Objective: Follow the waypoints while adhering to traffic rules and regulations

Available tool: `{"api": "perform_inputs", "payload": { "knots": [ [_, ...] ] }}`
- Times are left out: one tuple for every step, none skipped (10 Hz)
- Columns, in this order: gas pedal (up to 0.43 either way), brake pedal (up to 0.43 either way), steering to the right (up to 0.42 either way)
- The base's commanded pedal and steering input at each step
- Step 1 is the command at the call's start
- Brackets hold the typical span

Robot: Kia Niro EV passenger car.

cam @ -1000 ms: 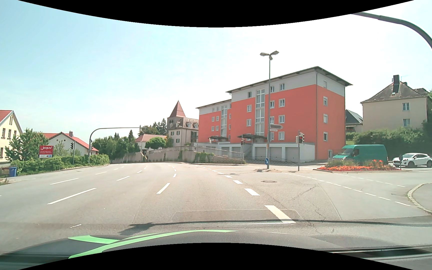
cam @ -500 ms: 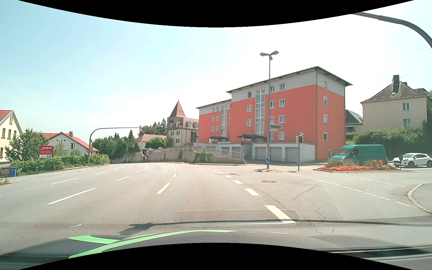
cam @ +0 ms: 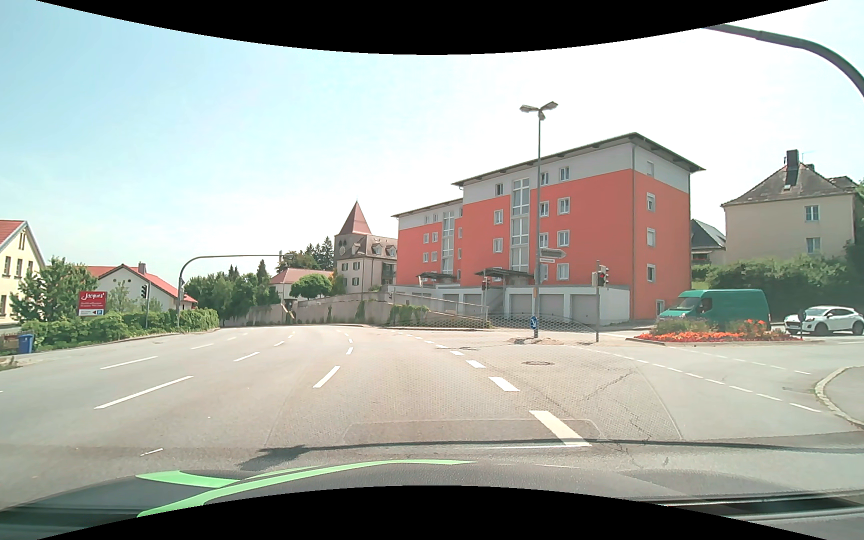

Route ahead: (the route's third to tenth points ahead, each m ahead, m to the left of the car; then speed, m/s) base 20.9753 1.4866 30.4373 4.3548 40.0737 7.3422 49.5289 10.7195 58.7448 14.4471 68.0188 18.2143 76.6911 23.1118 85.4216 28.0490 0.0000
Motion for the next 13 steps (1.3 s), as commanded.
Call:
{"api": "perform_inputs", "payload": {
  "knots": [
    [0.0,0.262,0.003],
    [0.0,0.262,0.003],
    [0.0,0.262,0.003],
    [0.0,0.262,0.003],
    [0.0,0.262,0.003],
    [0.0,0.262,0.003],
    [0.0,0.262,0.003],
    [0.0,0.262,0.003],
    [0.0,0.262,0.003],
    [0.0,0.262,0.003],
    [0.0,0.262,0.003],
    [0.0,0.262,0.003],
    [0.0,0.262,0.003]
  ]
}}
